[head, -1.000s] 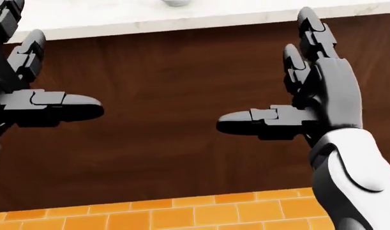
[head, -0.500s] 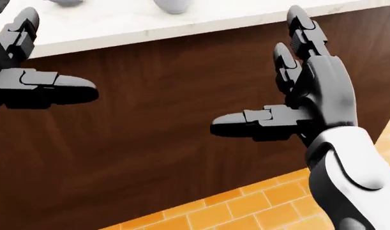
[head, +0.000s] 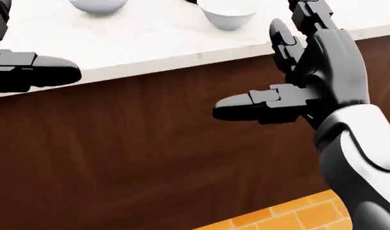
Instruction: Stack the bowls from largest to smallest.
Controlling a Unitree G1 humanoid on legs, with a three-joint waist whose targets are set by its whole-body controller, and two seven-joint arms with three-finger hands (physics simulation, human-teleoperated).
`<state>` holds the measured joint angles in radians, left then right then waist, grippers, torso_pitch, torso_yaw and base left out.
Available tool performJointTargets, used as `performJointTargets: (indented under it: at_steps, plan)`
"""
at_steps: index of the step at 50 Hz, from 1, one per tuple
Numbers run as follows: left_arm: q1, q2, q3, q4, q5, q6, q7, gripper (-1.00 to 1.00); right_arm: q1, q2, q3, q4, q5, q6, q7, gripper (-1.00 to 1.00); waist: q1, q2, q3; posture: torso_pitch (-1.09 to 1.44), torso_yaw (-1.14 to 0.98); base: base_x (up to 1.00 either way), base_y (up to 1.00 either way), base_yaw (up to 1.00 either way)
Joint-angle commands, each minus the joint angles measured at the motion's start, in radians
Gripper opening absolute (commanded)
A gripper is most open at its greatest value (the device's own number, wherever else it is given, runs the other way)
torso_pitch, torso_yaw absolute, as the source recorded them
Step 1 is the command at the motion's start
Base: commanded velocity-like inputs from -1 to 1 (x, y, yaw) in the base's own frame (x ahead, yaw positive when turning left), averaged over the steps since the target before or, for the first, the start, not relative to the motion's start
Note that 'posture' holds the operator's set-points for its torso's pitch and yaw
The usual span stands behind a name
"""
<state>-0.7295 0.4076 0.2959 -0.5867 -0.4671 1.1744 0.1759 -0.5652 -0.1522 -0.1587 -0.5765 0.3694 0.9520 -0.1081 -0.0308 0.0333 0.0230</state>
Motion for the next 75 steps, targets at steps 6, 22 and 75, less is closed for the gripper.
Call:
performJointTargets:
  at_steps: [6,22,75]
  plan:
    - [-0.049,0.017,0.01,-0.019,-0.022,0.02,0.001,1.0,-0.046,-0.049,-0.026,-0.037,0.05,-0.013,-0.032,1.0,-0.036,-0.087,0.022,0.0,0.0,0.2,-0.23,0.0]
    - [-0.054,0.043,0.024,-0.003,-0.052,0.005,0.014,1.0,-0.073,-0.071,-0.022,-0.093,0.096,0.006,-0.058,1.0,0.049,-0.014,0.038,0.0,0.0,0.0,-0.41,0.0]
    - [-0.027,0.189,-0.037,-0.074,0.026,0.04,-0.097,1.0,-0.214,-0.317,-0.186,-0.251,0.49,0.173,-0.282,1.0,0.041,-0.027,0.054,0.0,0.0,0.09,0.02,0.15]
